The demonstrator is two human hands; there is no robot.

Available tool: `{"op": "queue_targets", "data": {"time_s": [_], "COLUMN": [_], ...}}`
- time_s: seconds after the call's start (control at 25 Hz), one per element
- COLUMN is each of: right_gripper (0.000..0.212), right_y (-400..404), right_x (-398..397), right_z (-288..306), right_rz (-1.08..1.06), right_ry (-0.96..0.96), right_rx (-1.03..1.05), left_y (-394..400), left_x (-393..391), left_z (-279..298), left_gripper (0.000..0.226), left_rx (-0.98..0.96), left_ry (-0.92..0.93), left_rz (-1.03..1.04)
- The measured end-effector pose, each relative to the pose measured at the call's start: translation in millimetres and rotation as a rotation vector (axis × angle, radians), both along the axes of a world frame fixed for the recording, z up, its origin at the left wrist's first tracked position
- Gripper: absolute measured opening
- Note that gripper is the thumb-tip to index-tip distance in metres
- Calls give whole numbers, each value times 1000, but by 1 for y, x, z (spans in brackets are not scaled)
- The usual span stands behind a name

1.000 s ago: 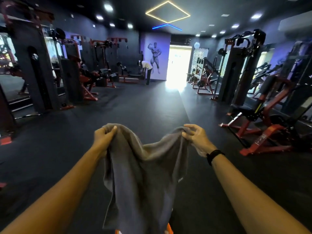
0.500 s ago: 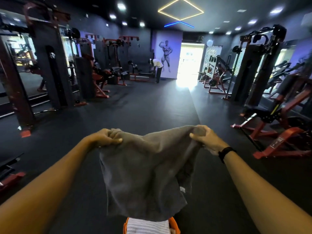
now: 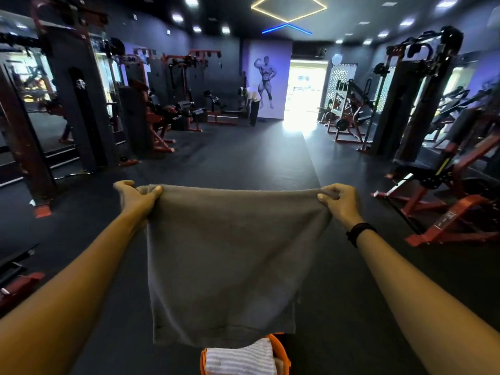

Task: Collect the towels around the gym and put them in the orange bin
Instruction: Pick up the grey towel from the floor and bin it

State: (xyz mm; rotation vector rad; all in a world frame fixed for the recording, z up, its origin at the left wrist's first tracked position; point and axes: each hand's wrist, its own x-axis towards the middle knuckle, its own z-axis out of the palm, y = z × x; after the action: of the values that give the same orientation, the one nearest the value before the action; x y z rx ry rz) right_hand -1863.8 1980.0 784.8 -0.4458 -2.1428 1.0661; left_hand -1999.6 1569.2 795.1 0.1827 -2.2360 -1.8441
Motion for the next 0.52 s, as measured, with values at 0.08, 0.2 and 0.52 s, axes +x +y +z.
{"op": "queue_targets", "data": {"time_s": [0.08,0.2,0.52], "right_gripper": [42,34,10], "right_y": [0,13,30], "right_x": [4,10,27], "right_z": [-4,-15,0], "right_rz": [125,159,327], "right_ry": [-61,-140,-367], "right_rx": [-122,4,-50], "left_y": [-7,-19,-22], "left_x": [-2,-3,-11], "left_z": [-4,-11,-17], "left_gripper": [51,28,9], "left_rx": [-103,-654,-782], "left_ry": [8,85,189], "left_rz": [-292,-547,-564]}}
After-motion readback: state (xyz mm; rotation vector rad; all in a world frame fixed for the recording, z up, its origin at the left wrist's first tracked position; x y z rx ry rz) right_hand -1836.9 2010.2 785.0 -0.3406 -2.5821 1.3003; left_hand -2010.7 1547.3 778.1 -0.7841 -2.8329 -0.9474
